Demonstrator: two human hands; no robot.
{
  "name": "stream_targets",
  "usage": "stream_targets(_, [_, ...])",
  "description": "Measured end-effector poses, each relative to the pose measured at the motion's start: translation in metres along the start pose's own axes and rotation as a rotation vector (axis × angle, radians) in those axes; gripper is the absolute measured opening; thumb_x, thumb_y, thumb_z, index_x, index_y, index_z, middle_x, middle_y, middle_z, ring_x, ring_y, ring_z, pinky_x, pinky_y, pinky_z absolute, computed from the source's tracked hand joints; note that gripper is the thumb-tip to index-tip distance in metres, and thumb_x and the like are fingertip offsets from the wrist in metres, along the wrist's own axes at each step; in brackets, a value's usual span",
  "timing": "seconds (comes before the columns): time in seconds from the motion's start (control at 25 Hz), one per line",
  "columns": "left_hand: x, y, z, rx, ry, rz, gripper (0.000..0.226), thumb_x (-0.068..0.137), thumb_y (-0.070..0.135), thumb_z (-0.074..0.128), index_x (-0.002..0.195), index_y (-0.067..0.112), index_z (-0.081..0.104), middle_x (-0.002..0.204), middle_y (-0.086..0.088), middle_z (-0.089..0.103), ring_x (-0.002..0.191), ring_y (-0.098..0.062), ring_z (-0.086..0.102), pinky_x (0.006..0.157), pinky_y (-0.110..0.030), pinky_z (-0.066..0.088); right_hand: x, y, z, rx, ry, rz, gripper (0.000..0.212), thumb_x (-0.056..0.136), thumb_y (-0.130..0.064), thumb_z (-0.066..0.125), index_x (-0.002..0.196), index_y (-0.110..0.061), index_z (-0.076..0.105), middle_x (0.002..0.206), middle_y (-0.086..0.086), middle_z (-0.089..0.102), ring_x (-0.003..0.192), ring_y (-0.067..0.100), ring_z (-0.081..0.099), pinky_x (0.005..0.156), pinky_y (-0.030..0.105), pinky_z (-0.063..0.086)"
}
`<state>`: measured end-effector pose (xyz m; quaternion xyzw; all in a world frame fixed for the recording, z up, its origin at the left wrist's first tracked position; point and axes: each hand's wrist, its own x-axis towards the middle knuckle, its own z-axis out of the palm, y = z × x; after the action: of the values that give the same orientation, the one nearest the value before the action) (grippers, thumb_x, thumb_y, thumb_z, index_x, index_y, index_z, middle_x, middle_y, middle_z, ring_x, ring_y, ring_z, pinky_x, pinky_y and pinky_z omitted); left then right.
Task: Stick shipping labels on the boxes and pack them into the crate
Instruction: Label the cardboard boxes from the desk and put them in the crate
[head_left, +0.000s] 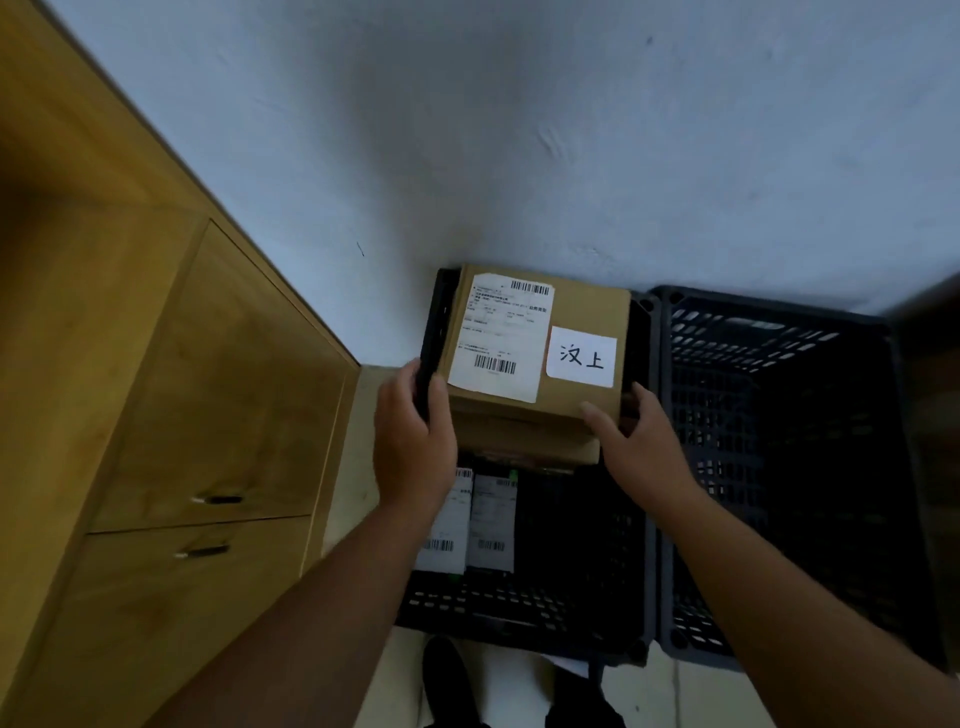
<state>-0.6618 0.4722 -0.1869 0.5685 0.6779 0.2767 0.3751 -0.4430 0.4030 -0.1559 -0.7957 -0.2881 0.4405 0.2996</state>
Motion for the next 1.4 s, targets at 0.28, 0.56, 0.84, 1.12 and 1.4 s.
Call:
stream_targets(0.28, [-0.092, -0.087, 0.005, 0.382, -0.265, 0.173, 0.041, 0.1, 0.04, 0.051, 0.139, 0.029, 0.048, 0.138, 0.009, 0.048, 0.122, -0.011, 0.049, 0.099, -0.033, 0.047, -0.044, 0.096, 0.085, 0.032, 0.083, 0.102, 0.04, 0.087, -0.046, 0.074, 0.118, -0.03, 0.055, 0.11, -0.014, 0.059, 0.091, -0.02, 0.058, 0.07, 0.001, 0.046])
stream_targets(0.56, [-0.071, -0.154, 0.067, 0.618, -0.296, 0.379, 0.041, 0.094, 0.038, 0.056, 0.128, 0.016, 0.058, 0.12, -0.002, 0.055, 0.112, -0.02, 0.052, 0.094, -0.033, 0.044, 0.051, 0.229, 0.171, -0.179, -0.289, 0.305, 0.097, 0.081, -0.061, 0.073, 0.153, -0.008, 0.034, 0.147, 0.012, 0.052, 0.116, 0.023, 0.059, 0.065, 0.006, 0.049])
stream_targets(0.84, [-0.061, -0.167, 0.084, 0.516, -0.23, 0.358, 0.034, 0.095, 0.038, 0.057, 0.124, 0.02, 0.059, 0.119, 0.005, 0.054, 0.113, -0.013, 0.051, 0.096, -0.033, 0.047, 0.099, 0.27, 0.196, -0.047, -0.428, 0.377, 0.089, 0.072, -0.055, 0.083, 0.144, -0.014, 0.051, 0.136, 0.01, 0.062, 0.112, 0.025, 0.066, 0.094, 0.04, 0.057])
stream_targets(1.12, [-0.059, -0.171, 0.083, 0.461, -0.176, 0.301, 0.029, 0.092, 0.034, 0.063, 0.118, 0.023, 0.06, 0.115, 0.008, 0.055, 0.111, -0.011, 0.051, 0.092, -0.026, 0.044, 0.103, 0.269, 0.203, 0.044, -0.484, 0.4, 0.07, 0.076, -0.047, 0.084, 0.135, -0.017, 0.06, 0.129, 0.009, 0.066, 0.111, 0.025, 0.068, 0.099, 0.044, 0.055])
stream_targets(1.4, [-0.06, -0.169, 0.08, 0.425, -0.184, 0.262, 0.028, 0.092, 0.032, 0.064, 0.119, 0.021, 0.061, 0.116, 0.006, 0.055, 0.111, -0.013, 0.052, 0.094, -0.032, 0.048, 0.094, 0.26, 0.188, 0.285, -0.649, 0.5, 0.058, 0.065, -0.044, 0.084, 0.116, -0.022, 0.067, 0.097, 0.001, 0.08, 0.088, 0.018, 0.077, 0.067, 0.032, 0.061])
